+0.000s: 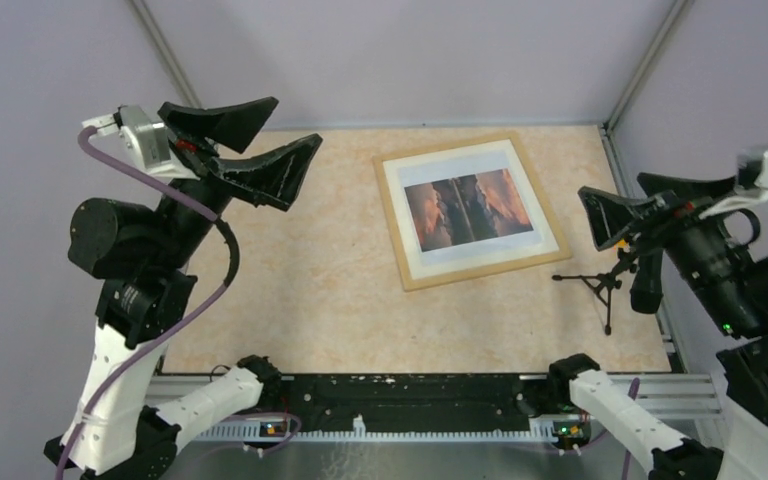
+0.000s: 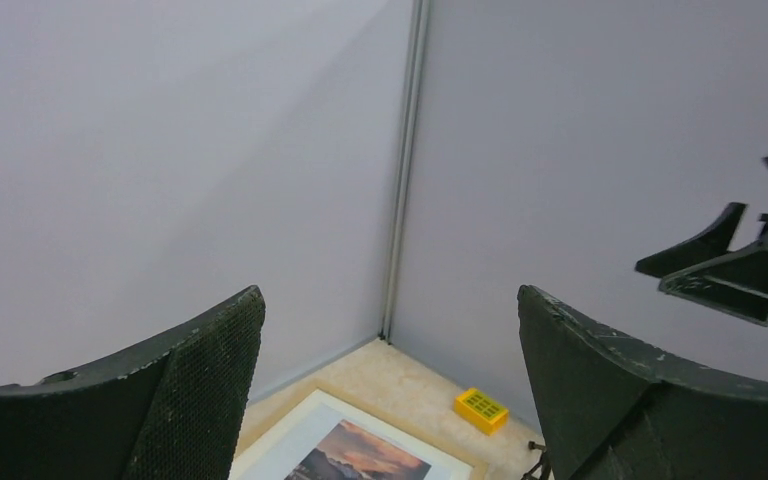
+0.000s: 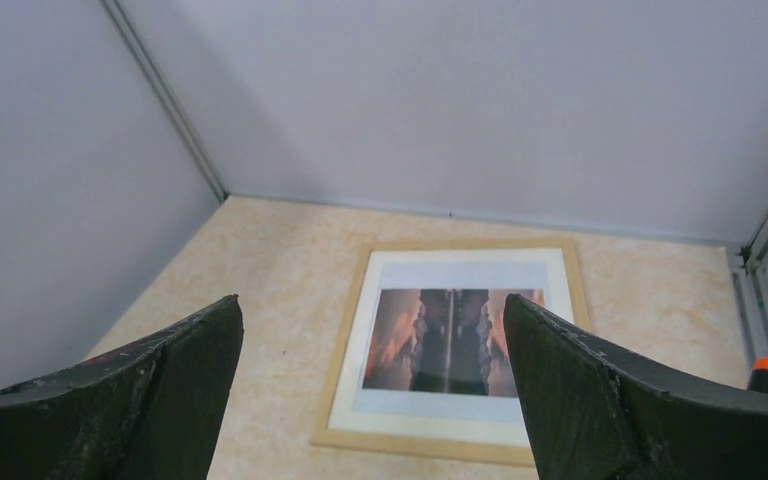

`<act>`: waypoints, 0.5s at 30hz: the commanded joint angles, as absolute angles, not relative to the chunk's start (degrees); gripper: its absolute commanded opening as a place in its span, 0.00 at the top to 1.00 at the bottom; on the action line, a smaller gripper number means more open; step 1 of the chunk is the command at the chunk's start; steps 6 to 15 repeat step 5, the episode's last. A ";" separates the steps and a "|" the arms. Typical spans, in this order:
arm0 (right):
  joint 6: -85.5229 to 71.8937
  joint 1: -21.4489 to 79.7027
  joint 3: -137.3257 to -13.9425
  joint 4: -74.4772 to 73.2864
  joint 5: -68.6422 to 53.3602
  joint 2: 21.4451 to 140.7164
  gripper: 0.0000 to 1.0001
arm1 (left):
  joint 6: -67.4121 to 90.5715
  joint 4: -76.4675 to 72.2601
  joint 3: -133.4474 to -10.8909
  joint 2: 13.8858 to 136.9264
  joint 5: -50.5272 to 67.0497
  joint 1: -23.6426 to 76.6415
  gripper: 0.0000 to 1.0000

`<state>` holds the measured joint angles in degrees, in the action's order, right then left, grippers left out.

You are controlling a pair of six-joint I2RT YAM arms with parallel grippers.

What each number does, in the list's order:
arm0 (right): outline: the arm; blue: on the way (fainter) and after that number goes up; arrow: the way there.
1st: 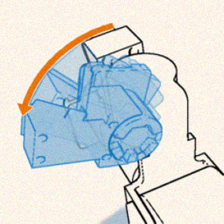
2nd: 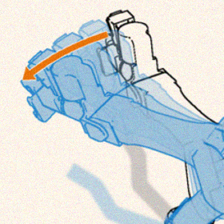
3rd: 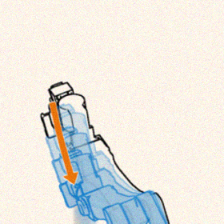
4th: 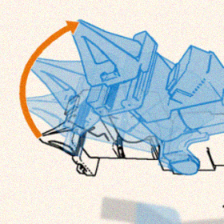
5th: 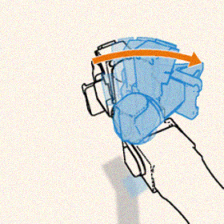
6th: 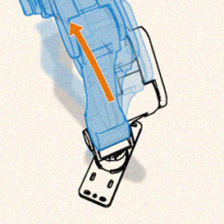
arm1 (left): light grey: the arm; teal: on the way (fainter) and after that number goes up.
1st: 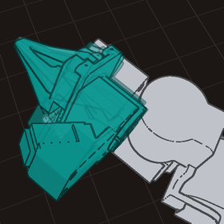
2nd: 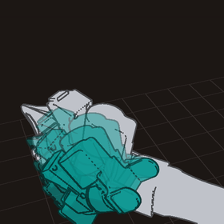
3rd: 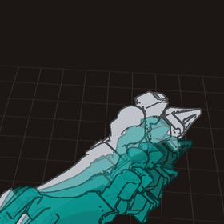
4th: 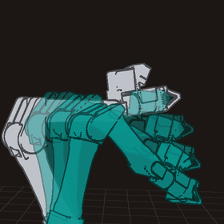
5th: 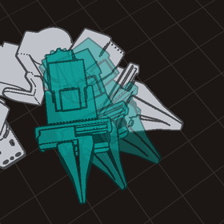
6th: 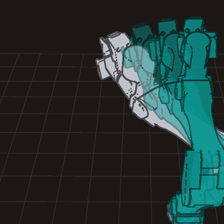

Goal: Put the photo into the frame
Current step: Reset both arms

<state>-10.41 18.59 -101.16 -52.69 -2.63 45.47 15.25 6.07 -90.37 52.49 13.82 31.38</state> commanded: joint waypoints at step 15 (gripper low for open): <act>-10.32 18.80 -92.84 -43.12 8.67 34.83 0.01 | 12.13 9.88 -90.48 52.38 10.19 31.20 0.01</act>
